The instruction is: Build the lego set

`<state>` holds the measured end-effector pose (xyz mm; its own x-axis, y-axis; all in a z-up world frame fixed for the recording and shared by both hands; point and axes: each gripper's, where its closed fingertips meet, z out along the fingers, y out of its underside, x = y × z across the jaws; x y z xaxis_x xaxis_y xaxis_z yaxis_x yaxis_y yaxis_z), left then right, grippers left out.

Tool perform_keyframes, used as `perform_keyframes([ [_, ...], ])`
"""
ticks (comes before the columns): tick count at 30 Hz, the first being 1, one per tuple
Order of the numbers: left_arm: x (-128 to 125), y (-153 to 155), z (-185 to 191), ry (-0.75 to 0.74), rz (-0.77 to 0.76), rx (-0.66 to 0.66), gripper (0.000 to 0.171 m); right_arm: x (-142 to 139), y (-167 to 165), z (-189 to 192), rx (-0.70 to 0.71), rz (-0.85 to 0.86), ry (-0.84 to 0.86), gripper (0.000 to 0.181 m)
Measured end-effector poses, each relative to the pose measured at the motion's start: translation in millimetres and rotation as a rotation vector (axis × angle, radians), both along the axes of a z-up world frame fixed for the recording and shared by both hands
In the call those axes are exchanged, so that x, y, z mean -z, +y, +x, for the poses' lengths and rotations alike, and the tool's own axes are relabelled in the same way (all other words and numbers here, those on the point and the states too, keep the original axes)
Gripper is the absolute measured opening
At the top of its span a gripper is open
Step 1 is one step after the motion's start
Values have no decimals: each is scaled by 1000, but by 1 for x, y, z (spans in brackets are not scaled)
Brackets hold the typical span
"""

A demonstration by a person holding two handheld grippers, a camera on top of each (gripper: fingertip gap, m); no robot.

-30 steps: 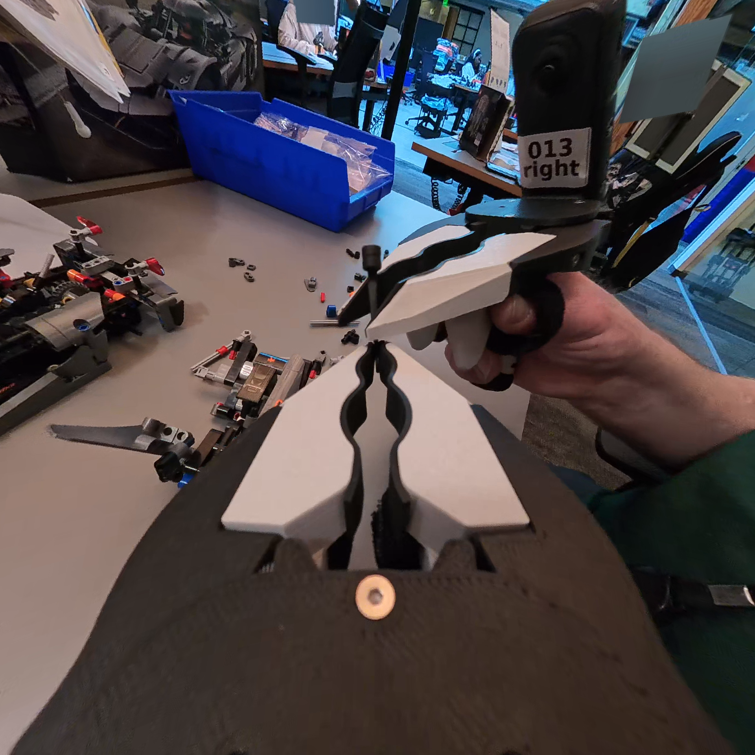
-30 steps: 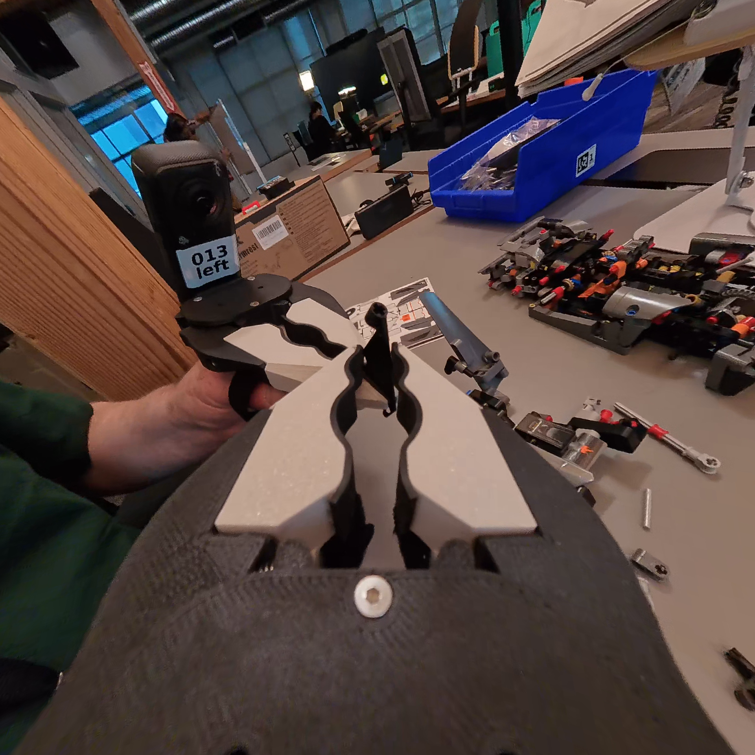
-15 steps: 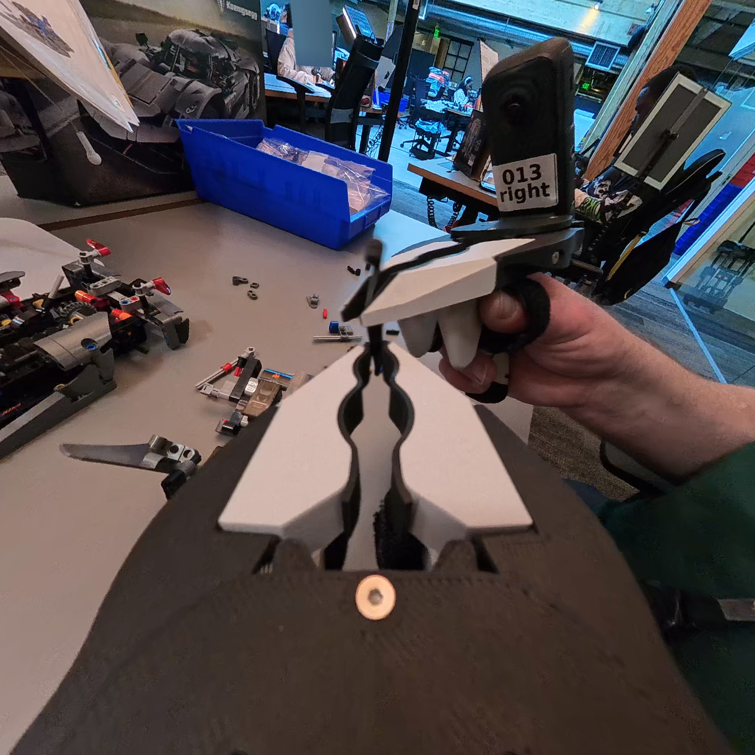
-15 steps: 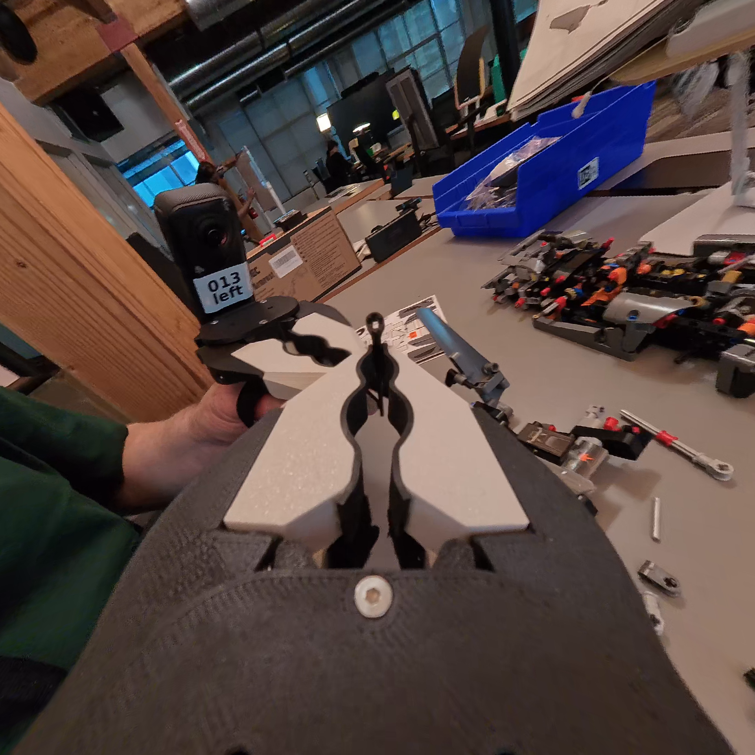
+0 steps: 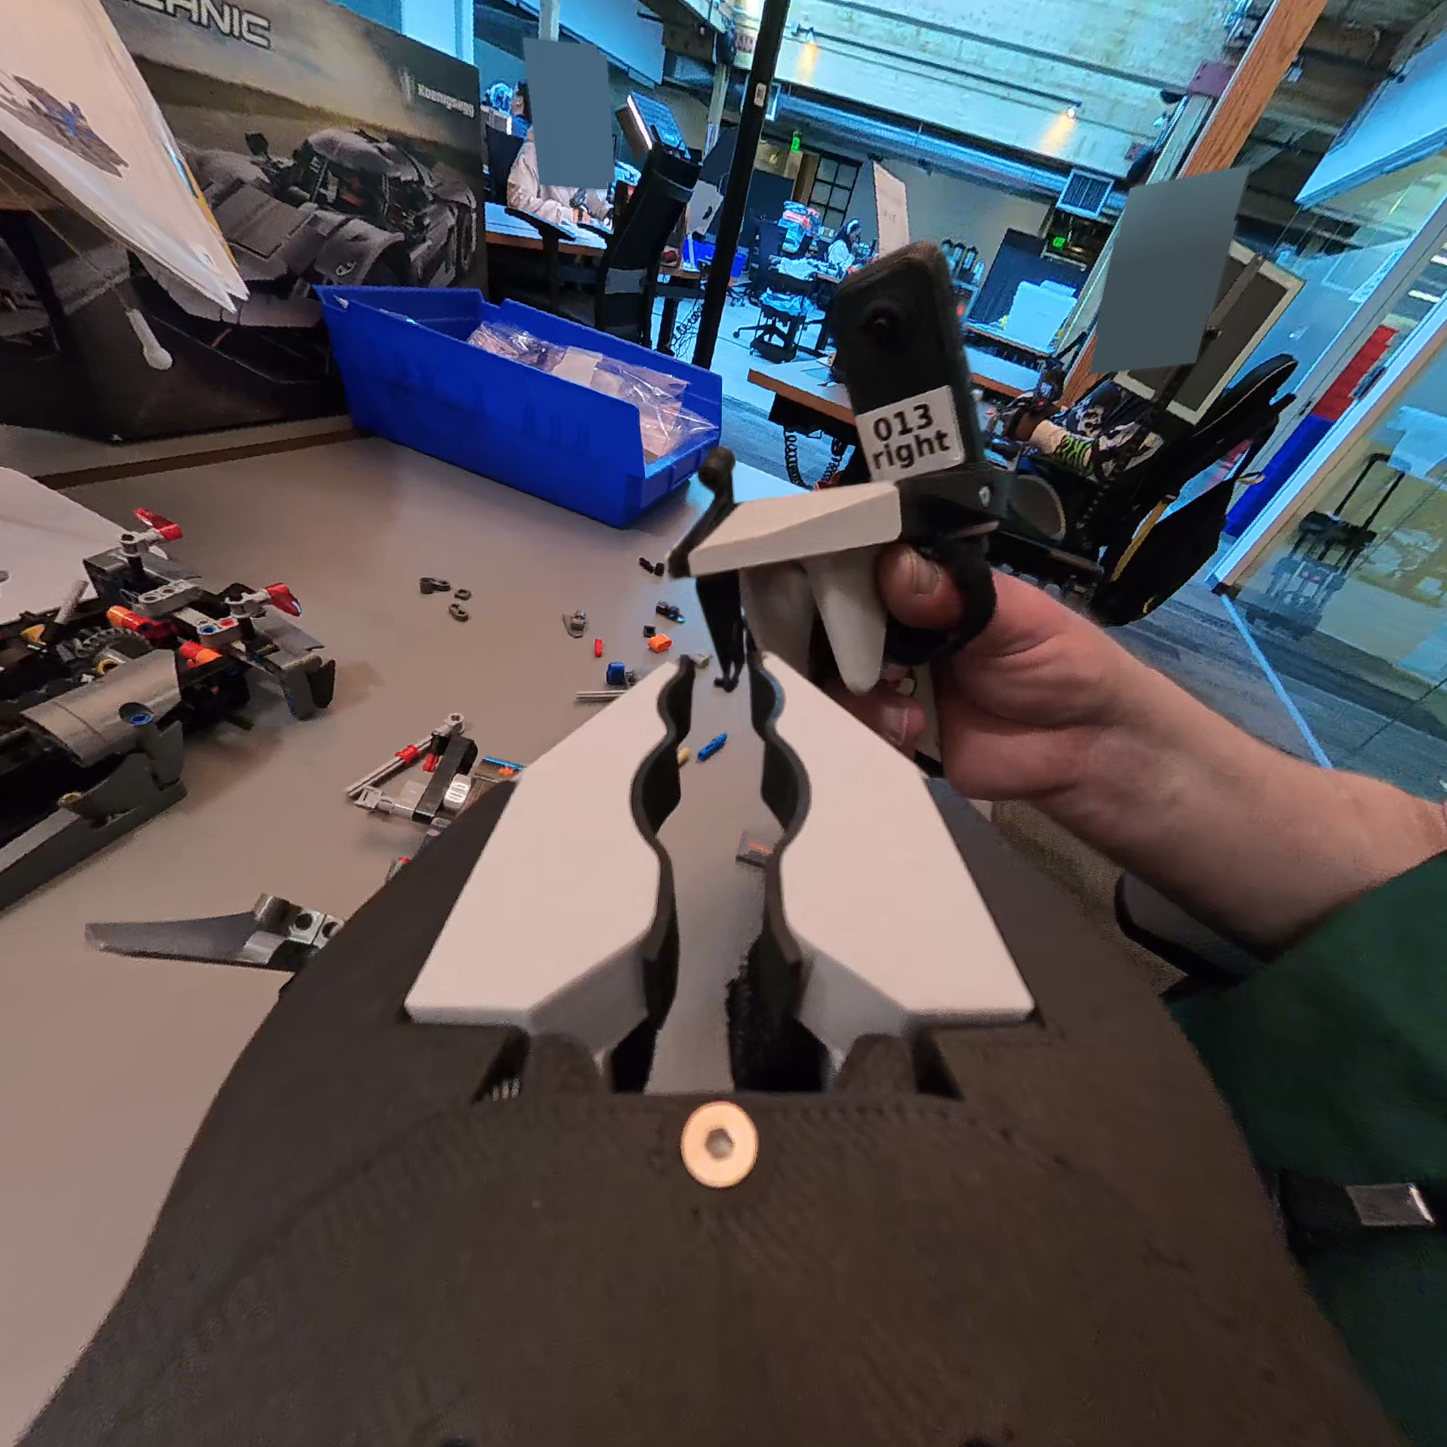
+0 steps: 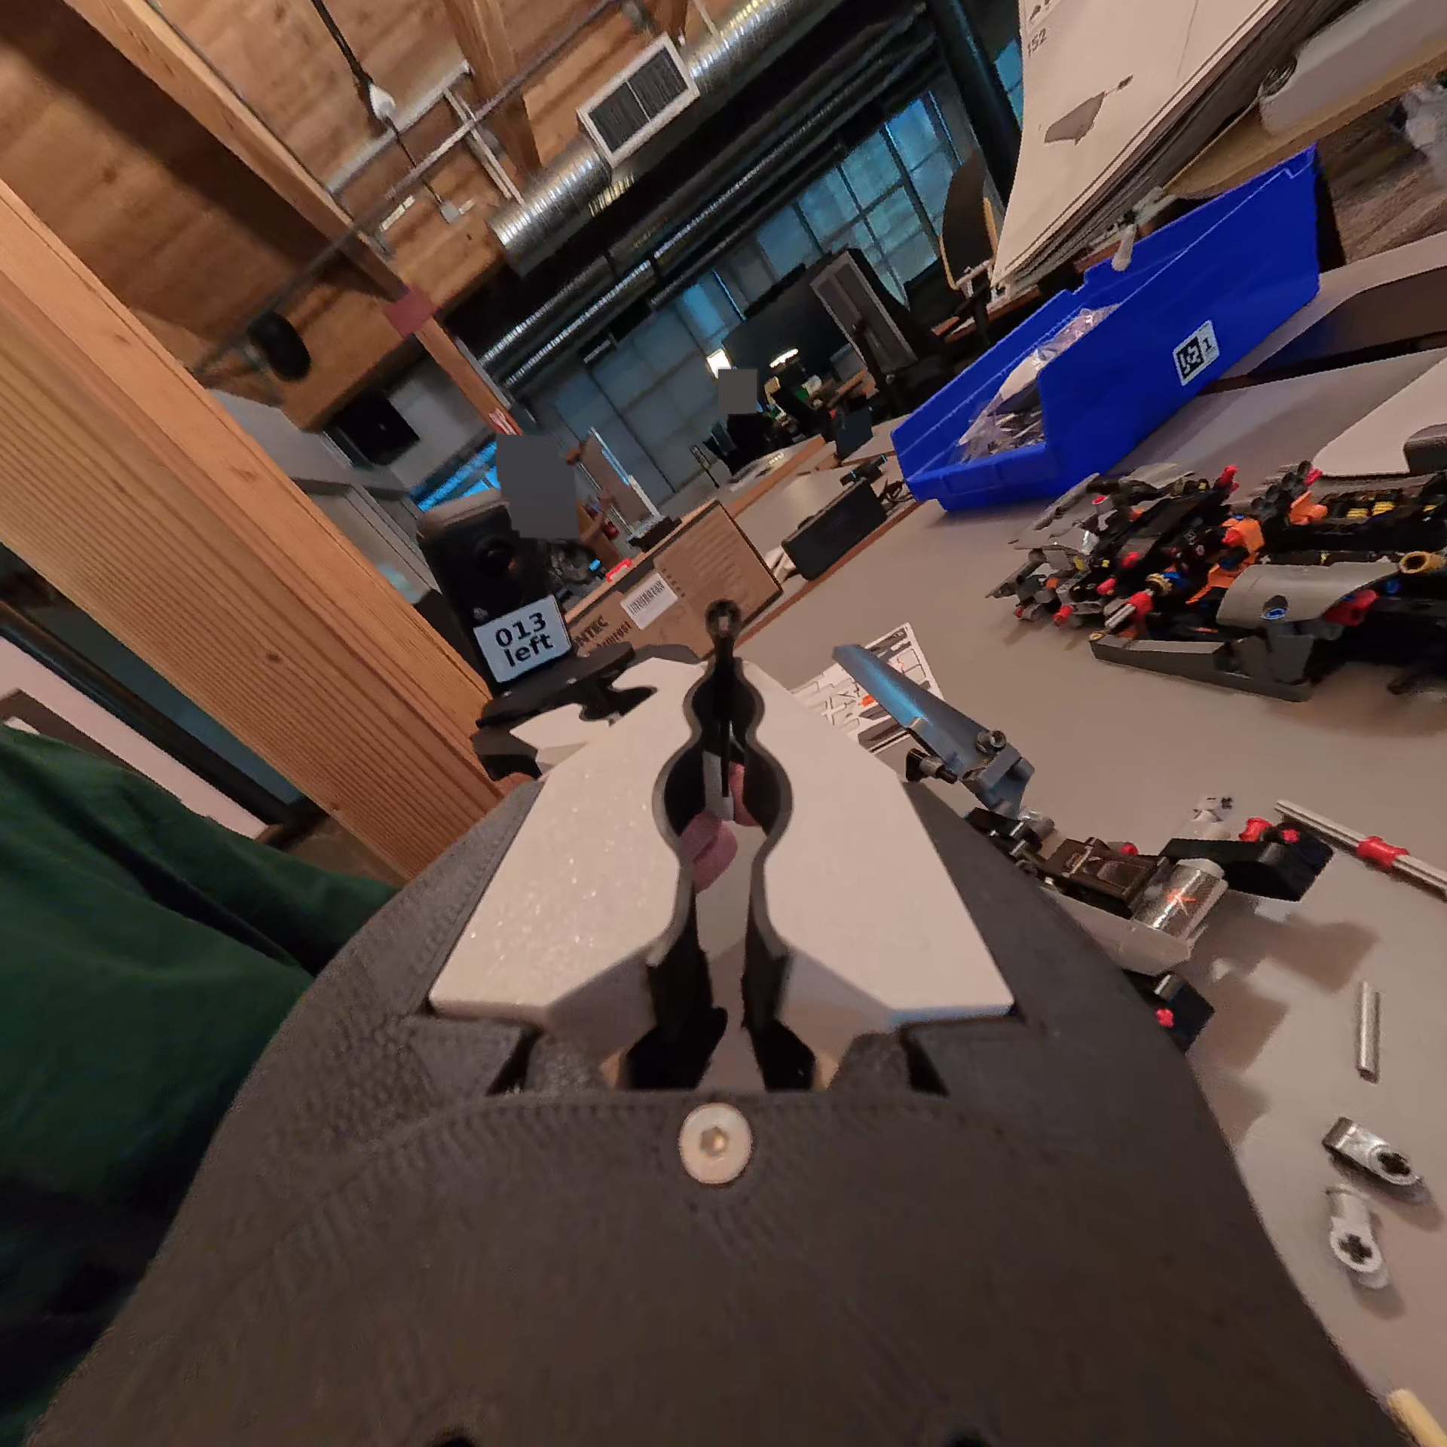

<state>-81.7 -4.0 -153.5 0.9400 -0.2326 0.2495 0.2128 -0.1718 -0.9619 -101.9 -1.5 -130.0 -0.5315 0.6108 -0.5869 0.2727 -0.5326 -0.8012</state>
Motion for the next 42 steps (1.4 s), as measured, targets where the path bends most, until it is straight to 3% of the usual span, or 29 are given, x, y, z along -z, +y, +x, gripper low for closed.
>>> perform_keyframes([
  [5,-3,1,7,-50,8,43,18,-5,3,1,-39,-76,-1,0],
  [10,-9,8,10,-114,28,78,3,-9,-1,3,-83,-136,6,0],
  [20,-18,3,-2,-215,68,62,0,-10,4,4,-65,-128,8,10],
  [28,-23,3,0,-222,67,85,0,-15,-6,4,-116,-135,37,1],
  [33,-28,4,1,-207,75,89,2,-20,-3,4,-116,-130,70,0],
  [37,-30,3,-5,-160,71,51,17,-24,5,4,-98,-136,86,0],
  [42,-29,-11,-25,-3,33,-47,20,-25,19,8,-68,-131,97,0],
])
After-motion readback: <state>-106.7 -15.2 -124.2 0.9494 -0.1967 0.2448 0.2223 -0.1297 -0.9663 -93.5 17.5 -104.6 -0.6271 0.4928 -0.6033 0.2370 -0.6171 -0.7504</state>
